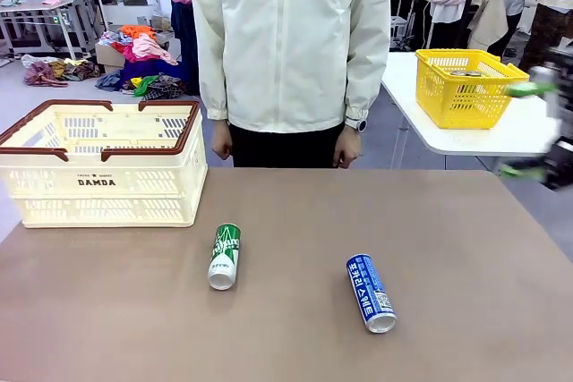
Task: Place the drinks into the Shopping basket.
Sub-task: Pick up one drink and place it into the Shopping basket.
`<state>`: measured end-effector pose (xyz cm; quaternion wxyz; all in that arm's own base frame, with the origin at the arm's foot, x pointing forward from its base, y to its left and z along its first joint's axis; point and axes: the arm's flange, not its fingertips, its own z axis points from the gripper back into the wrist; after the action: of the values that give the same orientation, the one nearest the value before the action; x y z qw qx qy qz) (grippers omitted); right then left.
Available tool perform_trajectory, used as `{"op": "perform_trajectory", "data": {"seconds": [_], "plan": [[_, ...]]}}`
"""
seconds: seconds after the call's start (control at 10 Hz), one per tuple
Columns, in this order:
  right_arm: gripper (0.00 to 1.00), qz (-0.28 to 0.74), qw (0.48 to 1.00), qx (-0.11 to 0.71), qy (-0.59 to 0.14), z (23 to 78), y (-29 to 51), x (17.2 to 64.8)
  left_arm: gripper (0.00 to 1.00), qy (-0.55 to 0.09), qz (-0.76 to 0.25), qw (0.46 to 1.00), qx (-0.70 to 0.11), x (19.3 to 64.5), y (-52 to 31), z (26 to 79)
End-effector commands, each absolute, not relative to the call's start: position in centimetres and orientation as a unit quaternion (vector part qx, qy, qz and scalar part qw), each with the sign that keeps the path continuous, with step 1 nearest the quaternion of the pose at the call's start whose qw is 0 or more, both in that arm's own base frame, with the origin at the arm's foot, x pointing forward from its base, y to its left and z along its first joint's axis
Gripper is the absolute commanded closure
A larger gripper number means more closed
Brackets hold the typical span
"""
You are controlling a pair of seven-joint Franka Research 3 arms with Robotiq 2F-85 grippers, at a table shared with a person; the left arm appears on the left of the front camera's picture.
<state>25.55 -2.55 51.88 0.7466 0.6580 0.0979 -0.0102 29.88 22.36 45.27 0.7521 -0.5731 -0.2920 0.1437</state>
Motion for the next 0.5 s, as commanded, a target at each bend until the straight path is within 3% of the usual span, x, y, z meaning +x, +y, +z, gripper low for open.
{"op": "perform_trajectory", "data": {"seconds": [0.0,0.3,0.4], "plan": [[0.0,-0.014,0.697,0.711,0.095,45.5,-10.7,27.3,0.0,-0.295,0.136,0.75,-0.575,29.8,22.4,45.4],[0.0,-0.019,0.689,0.724,0.024,39.6,-10.5,26.1,0.0,-0.295,0.136,0.75,-0.575,29.8,22.4,45.4],[0.0,-0.035,0.658,0.75,0.06,42.1,-12.7,23.6,0.0,-0.295,0.136,0.75,-0.575,29.8,22.4,45.4]]}}
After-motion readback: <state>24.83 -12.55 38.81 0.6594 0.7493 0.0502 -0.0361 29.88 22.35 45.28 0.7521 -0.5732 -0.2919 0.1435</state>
